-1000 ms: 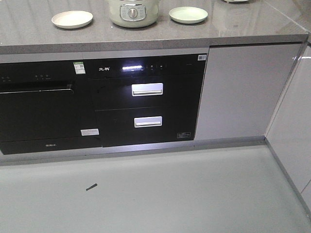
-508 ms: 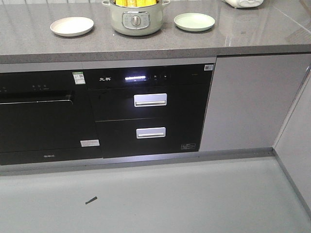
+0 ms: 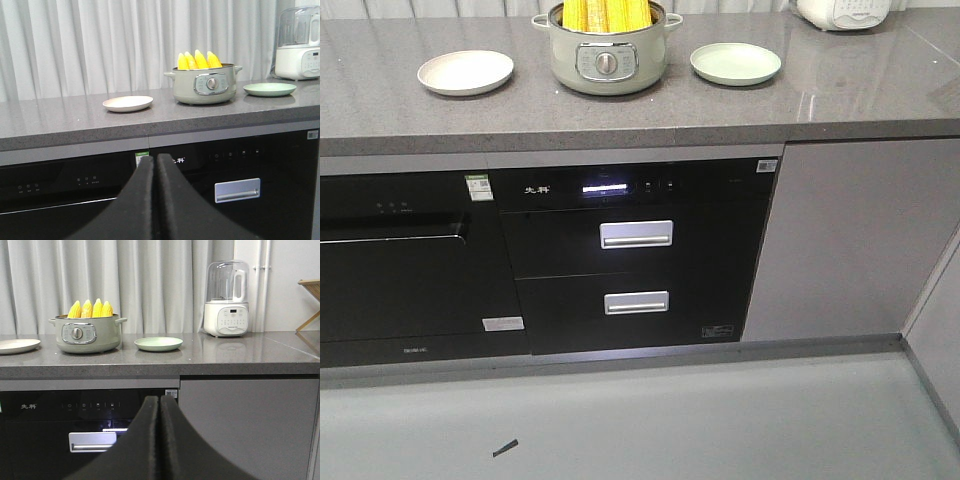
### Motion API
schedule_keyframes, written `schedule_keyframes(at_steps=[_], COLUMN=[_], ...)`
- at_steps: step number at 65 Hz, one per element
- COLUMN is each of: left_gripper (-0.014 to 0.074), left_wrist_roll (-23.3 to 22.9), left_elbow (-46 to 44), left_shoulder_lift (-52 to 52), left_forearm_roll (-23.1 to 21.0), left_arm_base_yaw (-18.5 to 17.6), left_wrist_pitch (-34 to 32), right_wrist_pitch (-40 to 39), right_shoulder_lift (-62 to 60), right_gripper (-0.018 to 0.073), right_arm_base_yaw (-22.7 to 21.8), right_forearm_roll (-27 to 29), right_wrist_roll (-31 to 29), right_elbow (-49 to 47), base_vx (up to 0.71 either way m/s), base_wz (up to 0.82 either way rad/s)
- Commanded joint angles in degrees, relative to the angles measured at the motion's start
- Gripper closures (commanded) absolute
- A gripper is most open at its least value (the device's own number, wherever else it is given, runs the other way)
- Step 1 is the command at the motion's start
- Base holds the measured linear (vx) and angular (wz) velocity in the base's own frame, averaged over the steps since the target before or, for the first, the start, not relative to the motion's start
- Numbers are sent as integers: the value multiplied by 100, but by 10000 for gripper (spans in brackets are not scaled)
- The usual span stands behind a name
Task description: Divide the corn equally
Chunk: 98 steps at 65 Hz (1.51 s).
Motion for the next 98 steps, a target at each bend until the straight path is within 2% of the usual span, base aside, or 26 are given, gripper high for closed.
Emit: schedule_keyframes(at_steps=[1,98], left_gripper=[603,603], left_wrist_roll=[-5,-5], left_elbow=[57,57], left_shoulder_lift=[-100,-100], left_forearm_roll=[-58,-58], left_arm_base_yaw=[-12,-12], left_wrist_pitch=[-396,-396], right_wrist_pitch=[-467,-467], right_shoulder_lift=[-12,-12], right_gripper=[570,570], right_arm_base_yaw=[-23,-23], right_forearm_roll=[-22,-22], right_wrist_roll=[-36,-36], right_elbow=[47,47], base_vx=[20,18], base_wz=[1,0])
